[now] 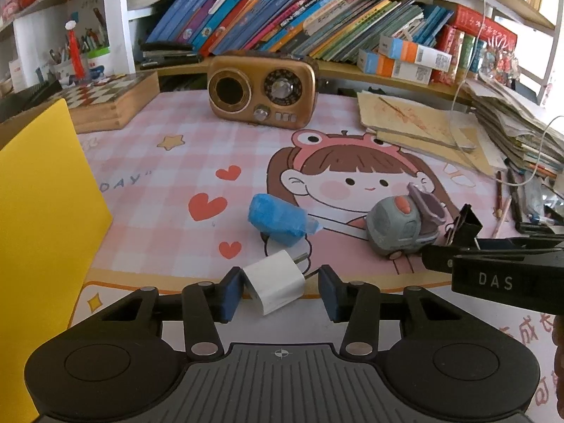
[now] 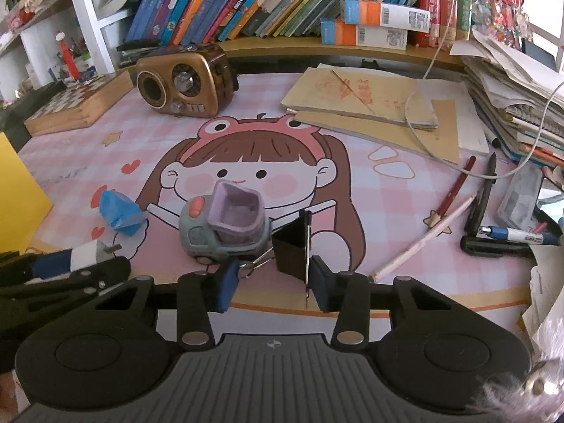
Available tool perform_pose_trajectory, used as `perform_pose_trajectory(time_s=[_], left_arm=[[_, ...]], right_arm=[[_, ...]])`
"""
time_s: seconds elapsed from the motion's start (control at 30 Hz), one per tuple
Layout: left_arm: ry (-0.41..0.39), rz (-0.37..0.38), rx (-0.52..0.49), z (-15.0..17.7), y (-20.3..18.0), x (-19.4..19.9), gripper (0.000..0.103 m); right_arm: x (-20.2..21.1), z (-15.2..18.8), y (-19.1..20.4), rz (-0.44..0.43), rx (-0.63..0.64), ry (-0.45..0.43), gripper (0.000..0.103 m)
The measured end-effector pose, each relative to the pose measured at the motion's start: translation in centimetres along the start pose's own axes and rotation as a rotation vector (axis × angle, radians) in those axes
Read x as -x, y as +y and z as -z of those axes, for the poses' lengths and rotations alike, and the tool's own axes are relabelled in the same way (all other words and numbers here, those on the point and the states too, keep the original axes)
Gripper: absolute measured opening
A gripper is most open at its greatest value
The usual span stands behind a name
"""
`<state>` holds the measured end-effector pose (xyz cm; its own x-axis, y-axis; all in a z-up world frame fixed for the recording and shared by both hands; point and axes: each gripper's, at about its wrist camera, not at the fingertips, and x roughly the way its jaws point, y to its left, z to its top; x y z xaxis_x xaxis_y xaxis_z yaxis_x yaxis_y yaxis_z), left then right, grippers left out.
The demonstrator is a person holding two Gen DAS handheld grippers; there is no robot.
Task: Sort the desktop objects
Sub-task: 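Close the left tool on the white plug while the right tool grips the binder clip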
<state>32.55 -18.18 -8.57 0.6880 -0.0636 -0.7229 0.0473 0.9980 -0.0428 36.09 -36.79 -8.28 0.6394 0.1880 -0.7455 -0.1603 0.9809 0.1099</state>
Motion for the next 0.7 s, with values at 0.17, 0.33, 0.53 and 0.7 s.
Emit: perform_pose_trajectory(time_s=[0.17, 0.33, 0.53, 0.7], left_arm=[[-0.010, 0.020, -0.004, 0.2, 0.2, 1.1, 0.045], [-0.014, 0.033, 0.001, 0.4, 0.4, 1.9, 0.045], [-0.018, 0.035, 0.007, 0.5, 0.4, 2.5, 0.045], [-0.024, 0.038, 0.018, 0.5, 0.7, 3.1, 0.045]], right_arm=[[0.6, 0.6, -0.6, 0.005, 0.006, -0.005, 0.040], [0.4, 0.8, -0.5, 0.038, 0.018, -0.007, 0.048], [-0.1, 0.7, 0.0, 0.056, 0.032, -0.020, 0.051], [0.1, 0.6, -0.1, 0.061, 0.045, -0.023, 0.039]])
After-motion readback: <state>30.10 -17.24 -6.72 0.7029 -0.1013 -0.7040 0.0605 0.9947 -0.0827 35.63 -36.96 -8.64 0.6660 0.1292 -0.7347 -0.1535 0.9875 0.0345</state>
